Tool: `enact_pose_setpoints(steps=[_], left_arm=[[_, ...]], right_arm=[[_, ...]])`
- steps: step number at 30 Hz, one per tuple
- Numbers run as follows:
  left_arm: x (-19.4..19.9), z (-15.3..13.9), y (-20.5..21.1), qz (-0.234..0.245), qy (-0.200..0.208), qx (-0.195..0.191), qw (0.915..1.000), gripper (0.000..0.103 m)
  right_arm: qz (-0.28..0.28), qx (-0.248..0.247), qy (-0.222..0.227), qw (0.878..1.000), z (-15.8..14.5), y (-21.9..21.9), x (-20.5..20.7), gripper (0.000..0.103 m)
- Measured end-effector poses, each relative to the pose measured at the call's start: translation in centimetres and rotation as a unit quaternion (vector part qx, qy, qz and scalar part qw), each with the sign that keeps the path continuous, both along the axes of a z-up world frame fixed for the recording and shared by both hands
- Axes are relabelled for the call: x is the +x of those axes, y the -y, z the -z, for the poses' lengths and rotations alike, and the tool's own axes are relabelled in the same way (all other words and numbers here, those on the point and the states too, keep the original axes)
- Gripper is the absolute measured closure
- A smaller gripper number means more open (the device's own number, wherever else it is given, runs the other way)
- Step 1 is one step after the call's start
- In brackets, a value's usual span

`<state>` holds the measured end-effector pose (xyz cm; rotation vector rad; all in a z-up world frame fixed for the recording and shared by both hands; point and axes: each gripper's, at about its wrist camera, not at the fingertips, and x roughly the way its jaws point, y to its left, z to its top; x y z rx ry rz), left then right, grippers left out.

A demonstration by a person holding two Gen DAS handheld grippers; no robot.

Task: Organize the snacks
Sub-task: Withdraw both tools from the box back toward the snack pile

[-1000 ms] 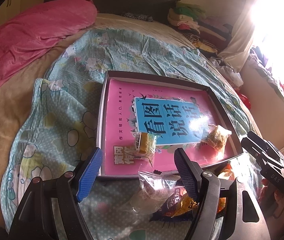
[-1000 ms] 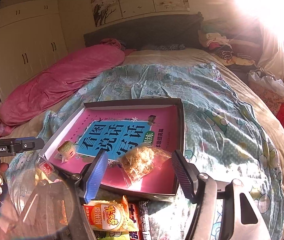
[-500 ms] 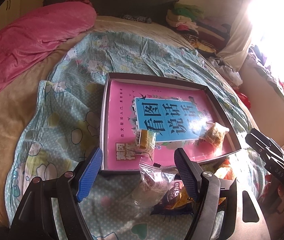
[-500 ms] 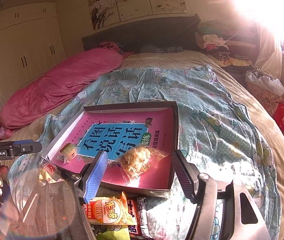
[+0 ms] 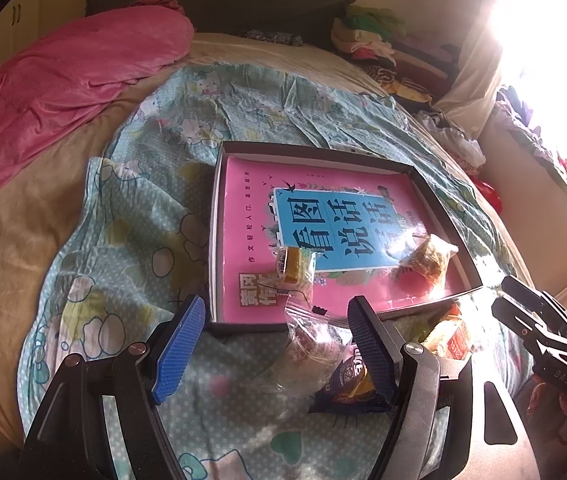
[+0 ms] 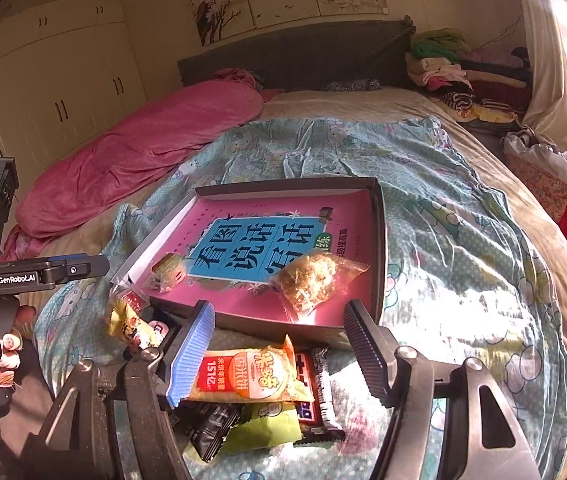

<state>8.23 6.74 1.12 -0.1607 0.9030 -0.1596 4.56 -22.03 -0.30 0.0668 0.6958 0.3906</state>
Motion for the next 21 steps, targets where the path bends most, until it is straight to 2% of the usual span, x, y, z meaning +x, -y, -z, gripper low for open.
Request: enact_pose_setpoints(steps=[9,21], left_arm=[[-1.2,0.7,-0.6,0.0,-0.006,0.013,0.9999,0.027],[-1.8,2.2,-0.3,0.015,-0.024,0.025,0.9993,0.027]], right_arm=[[-0.016,0.002,-0.022,1.0,0.7,-1.6,-1.4,0.036],[-0.013,0.022,-0.055,0.998,1.5,-1.6,-1.8,0.036]])
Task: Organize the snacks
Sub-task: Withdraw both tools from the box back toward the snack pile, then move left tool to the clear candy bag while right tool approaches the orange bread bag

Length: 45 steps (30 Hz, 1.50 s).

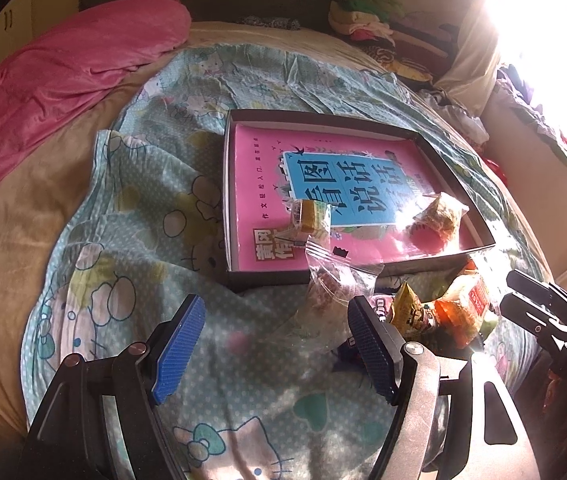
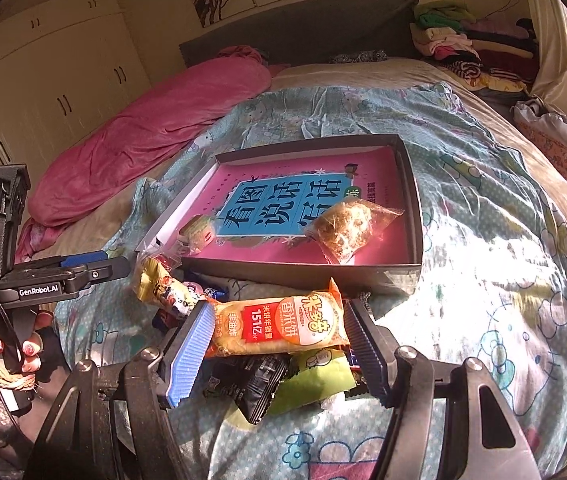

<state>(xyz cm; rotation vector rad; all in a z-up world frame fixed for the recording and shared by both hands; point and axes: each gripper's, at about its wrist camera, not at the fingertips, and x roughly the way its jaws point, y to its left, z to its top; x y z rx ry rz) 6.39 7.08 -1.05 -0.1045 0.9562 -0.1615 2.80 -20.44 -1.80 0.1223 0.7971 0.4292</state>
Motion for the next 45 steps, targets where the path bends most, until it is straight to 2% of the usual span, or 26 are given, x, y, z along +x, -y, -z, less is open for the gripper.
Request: enact_pose_setpoints(steps=[19,36,45], left_arm=[[-0.9,0.6,1.1,0.02,-0.009,0.011,0.9997,0.027],[-0.9,1.2,1.9,0.03,-0.01,0.025,0.9992,0.027],[-0.8,1.5,2.0,0.033,-0.012,0.025,0.9991,0.027]], right_arm=[[0.002,0.041,-0.041,0.998,1.0,0.4,-0.6,0.036],[0.014,0.103,-0.099,0.99,3.0,1.1,0.7,0.036],[0.015,0.119,-0.104,0.987,3.4,0.8,1.4,0.036]])
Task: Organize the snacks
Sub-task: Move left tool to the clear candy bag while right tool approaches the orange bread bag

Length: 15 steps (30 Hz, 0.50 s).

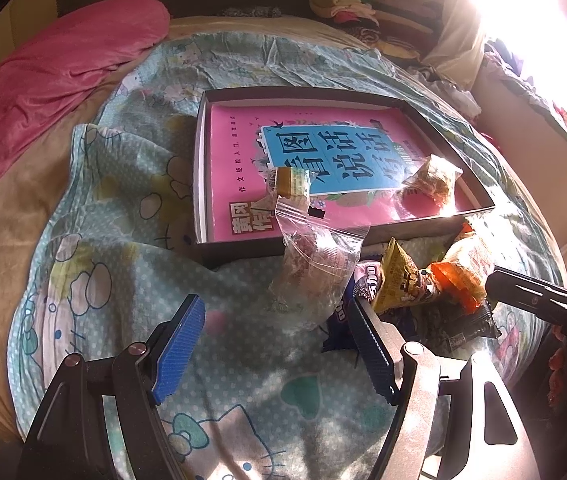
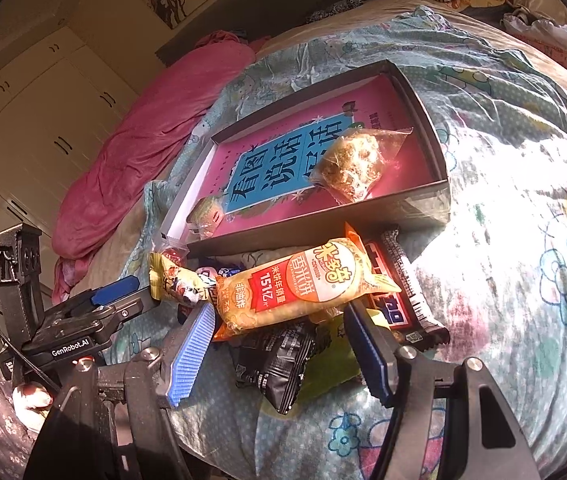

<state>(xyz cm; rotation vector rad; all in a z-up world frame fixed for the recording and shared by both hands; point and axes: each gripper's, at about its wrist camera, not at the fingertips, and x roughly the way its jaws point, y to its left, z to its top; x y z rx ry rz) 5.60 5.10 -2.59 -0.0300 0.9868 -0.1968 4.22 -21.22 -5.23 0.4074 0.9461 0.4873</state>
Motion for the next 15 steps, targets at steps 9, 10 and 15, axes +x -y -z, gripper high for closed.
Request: enact_pose_setpoints(steps=[9,10,15], left_arm=[[0.3,0.1,0.0,0.001,0.002,-0.003,1.0,0.027],[0.3,0.2,0.1,0.001,0.002,-0.003,1.0,0.027],[0.4,0.3,0.1,0.0,0.002,-0.003,1.0,0.027]], right_arm=[[0.013,0.038,-0.012,0.999,0.6,0.4,1.2,0.036],[0.014,0.042,-0.015,0.999,0.7,0.5,1.4,0.036],[0.019,0.063,-0.034,0.997,1.6,0.5,2.3,0.036]])
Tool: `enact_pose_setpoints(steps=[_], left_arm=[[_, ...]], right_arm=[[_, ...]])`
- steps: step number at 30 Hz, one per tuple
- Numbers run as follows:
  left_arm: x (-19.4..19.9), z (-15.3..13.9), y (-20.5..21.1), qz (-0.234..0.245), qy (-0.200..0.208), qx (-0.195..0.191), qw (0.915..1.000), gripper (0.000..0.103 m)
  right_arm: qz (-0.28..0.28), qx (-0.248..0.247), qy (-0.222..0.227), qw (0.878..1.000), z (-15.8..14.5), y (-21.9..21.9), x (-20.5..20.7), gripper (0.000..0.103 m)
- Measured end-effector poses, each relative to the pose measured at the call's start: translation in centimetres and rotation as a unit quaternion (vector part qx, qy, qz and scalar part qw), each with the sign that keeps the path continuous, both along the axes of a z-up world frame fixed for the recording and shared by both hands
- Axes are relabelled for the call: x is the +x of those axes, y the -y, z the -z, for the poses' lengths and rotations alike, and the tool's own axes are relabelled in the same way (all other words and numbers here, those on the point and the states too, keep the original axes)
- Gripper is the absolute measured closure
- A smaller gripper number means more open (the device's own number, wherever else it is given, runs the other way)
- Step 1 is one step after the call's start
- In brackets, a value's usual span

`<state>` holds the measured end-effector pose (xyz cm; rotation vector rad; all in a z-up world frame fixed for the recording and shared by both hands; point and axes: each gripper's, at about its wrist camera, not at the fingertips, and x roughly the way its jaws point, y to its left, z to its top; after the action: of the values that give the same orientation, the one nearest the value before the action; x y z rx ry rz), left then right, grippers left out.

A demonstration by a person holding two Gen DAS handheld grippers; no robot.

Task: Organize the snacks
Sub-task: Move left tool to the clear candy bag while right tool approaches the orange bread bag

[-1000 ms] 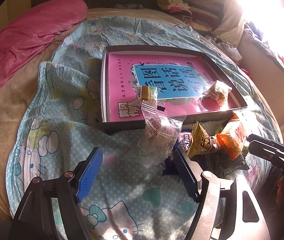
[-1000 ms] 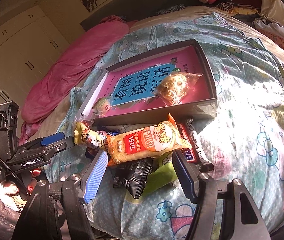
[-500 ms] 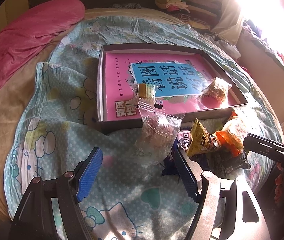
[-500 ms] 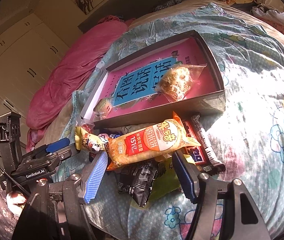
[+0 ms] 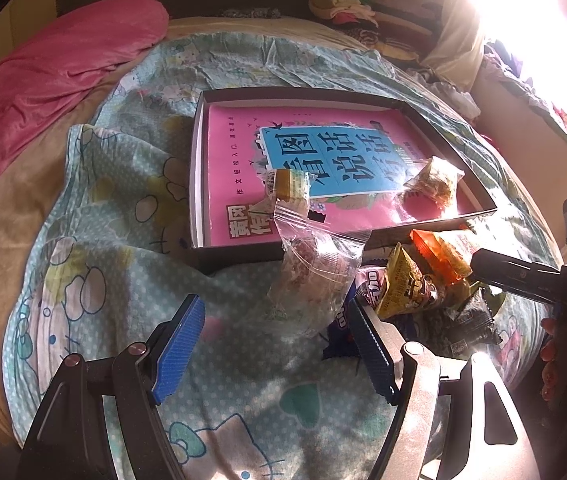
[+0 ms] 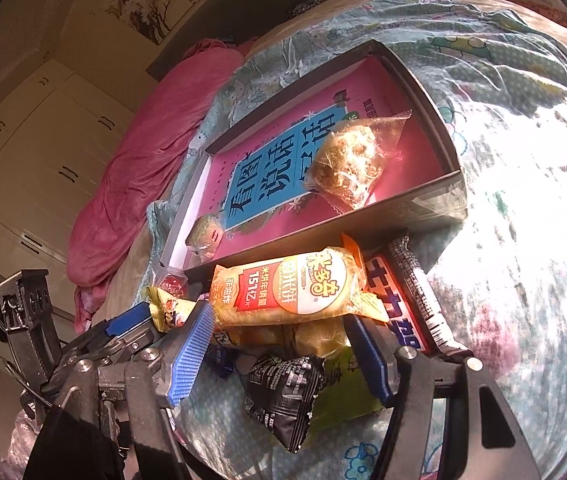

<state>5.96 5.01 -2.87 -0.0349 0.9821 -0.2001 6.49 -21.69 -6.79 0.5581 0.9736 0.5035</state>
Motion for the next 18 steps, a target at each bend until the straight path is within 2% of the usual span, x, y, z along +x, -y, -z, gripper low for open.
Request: enact_pose_setpoints(steps=[13,18], left_arm=[[0.5,0.6,0.3,0.001,-0.003,-0.002,1.0,0.027],[0.8,0.8,0.2,-0.003,-0.003,-0.005,1.0,0.027]], right_arm=[[0.043,0.075,-0.033,0.996,1.7,0.8,1.6,0.036],[0.044,0.076,-0.027,0.996,1.7,1.1,1.7,0.039]])
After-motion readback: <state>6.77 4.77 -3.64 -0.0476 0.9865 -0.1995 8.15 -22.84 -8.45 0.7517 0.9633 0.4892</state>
